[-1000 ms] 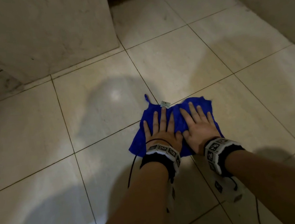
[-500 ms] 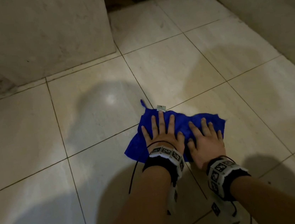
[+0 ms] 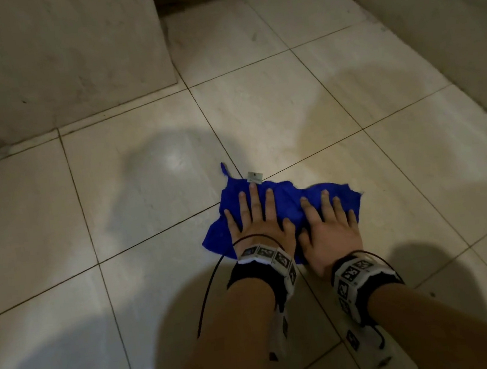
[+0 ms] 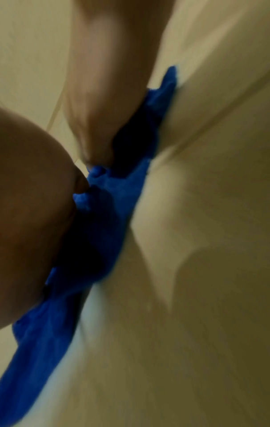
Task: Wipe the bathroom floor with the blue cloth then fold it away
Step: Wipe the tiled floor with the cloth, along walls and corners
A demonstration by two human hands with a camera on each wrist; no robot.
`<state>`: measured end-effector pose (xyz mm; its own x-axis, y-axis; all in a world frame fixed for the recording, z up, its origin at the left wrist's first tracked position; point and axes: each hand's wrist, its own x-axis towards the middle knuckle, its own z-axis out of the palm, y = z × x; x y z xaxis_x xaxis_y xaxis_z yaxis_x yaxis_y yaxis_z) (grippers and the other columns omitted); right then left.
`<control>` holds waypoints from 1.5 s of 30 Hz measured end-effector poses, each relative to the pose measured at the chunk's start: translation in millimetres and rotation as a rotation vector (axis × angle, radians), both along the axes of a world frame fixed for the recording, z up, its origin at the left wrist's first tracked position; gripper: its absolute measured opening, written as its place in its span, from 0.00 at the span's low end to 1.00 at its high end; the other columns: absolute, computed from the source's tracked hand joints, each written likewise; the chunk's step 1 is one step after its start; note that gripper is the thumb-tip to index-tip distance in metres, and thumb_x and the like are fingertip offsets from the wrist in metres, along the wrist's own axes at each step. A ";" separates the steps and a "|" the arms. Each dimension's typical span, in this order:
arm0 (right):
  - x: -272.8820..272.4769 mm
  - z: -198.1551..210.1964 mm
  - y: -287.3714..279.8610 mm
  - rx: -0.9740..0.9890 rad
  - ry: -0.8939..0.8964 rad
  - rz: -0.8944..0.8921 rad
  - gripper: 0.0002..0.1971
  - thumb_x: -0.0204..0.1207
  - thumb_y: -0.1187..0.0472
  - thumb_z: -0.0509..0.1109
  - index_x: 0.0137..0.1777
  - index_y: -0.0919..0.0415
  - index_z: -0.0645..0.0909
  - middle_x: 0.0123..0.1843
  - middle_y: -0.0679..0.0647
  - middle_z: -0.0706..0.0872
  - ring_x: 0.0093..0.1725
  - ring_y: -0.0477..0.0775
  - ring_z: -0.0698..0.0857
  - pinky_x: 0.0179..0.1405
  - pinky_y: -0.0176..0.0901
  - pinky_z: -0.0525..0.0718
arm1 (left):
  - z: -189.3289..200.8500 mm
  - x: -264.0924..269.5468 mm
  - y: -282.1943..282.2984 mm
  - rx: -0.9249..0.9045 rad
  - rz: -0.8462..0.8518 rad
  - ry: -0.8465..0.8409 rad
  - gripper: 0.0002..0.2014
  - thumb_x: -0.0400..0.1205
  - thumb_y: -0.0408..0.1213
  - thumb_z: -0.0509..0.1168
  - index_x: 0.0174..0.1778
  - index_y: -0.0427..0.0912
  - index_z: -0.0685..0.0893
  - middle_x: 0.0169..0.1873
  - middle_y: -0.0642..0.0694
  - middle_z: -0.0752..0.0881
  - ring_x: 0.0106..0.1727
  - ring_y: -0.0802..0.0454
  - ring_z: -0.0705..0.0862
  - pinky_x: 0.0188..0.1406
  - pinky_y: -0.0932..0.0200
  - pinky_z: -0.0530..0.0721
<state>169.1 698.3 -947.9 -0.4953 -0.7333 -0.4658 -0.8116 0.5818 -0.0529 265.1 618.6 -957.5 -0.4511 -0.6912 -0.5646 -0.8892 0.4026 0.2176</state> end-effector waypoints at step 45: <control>143.7 -20.5 -30.6 -0.088 -0.269 0.384 0.41 0.78 0.31 0.53 0.81 0.32 0.28 0.80 0.49 0.17 0.81 0.59 0.22 0.79 0.59 0.25 | -5.3 168.0 24.2 -0.083 0.724 -0.091 0.40 0.82 0.68 0.39 0.80 0.56 0.24 0.80 0.46 0.22 0.83 0.38 0.29 0.79 0.27 0.38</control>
<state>312.9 667.7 -968.4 -0.0511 -0.8820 -0.4685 -0.9177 0.2265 -0.3263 433.1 642.9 -962.9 0.1809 -0.8406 -0.5105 -0.9517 -0.2806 0.1249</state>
